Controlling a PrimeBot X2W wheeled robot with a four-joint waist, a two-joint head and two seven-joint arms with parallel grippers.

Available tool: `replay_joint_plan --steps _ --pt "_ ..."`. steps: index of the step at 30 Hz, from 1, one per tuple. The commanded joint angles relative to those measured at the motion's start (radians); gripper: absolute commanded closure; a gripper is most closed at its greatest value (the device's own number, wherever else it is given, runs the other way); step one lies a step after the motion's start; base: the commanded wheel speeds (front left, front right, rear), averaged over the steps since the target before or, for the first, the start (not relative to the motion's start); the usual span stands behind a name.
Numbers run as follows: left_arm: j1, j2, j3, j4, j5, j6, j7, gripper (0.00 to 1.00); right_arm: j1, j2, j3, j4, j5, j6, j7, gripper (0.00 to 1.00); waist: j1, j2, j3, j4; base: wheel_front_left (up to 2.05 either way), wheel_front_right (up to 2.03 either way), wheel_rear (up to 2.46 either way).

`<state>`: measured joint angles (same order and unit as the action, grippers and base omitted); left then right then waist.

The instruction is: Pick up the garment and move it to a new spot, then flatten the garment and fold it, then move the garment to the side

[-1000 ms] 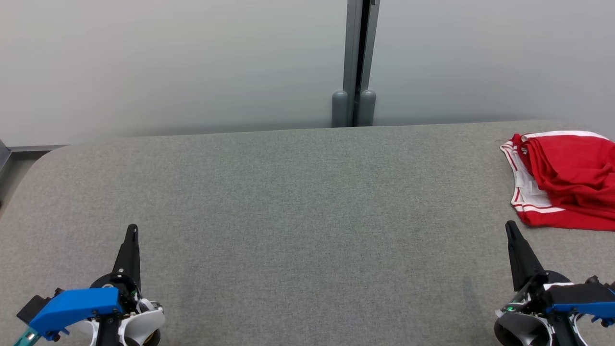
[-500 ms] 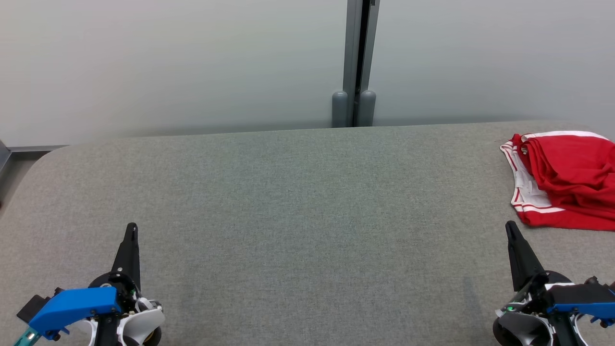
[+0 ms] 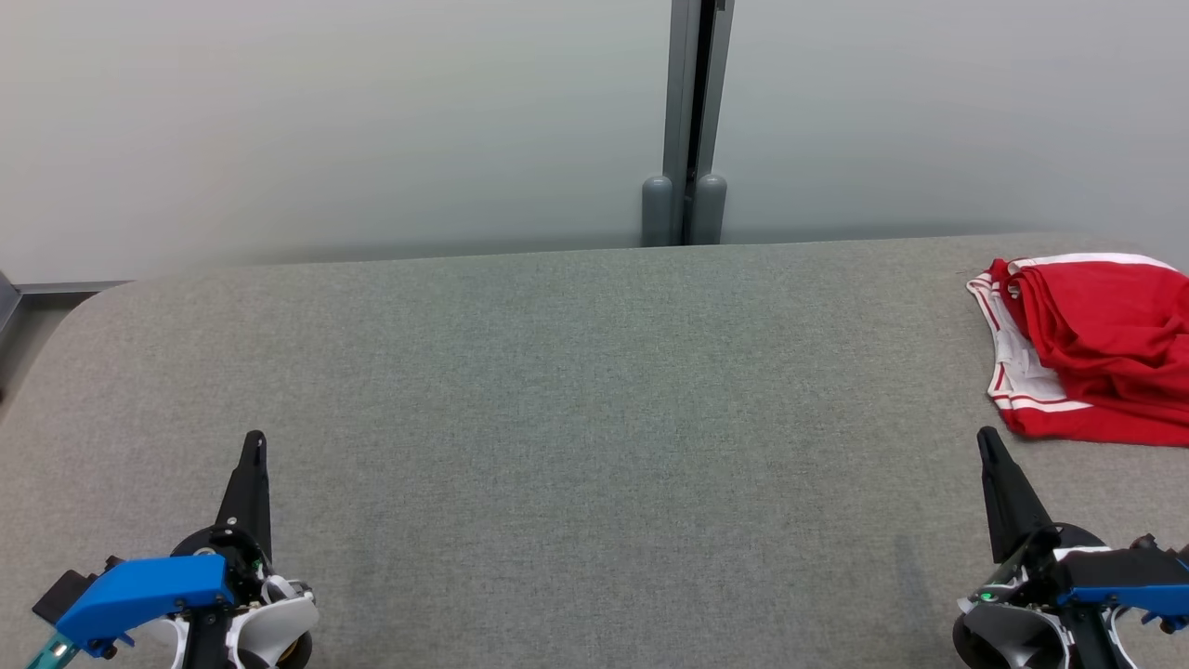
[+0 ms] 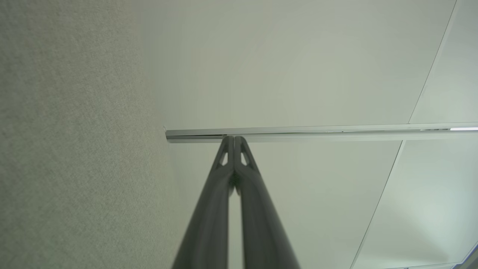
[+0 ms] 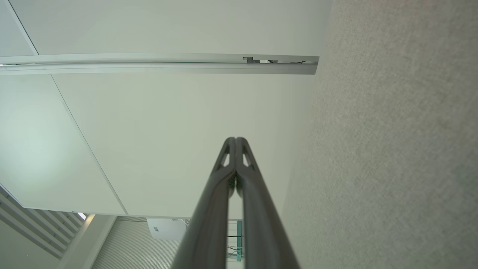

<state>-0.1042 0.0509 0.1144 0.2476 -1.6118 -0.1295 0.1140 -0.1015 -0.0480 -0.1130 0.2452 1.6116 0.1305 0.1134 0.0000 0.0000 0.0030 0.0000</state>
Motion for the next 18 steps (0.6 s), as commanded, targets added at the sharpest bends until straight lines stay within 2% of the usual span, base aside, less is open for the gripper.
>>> replay_joint_plan --steps 1,18 --pt "-0.009 -0.001 0.002 -0.004 -0.002 -0.004 0.004 1.00 -0.014 -0.004 -0.002 0.002 0.003 0.000 0.002 1.00 0.0000 0.0000 0.000 0.000 0.00 0.00 0.00" --pt "-0.009 -0.001 0.002 -0.004 -0.002 -0.004 0.004 1.00 -0.012 -0.004 -0.002 0.002 0.003 0.000 0.002 1.00 0.0000 0.0000 0.000 0.000 0.00 0.00 0.00"
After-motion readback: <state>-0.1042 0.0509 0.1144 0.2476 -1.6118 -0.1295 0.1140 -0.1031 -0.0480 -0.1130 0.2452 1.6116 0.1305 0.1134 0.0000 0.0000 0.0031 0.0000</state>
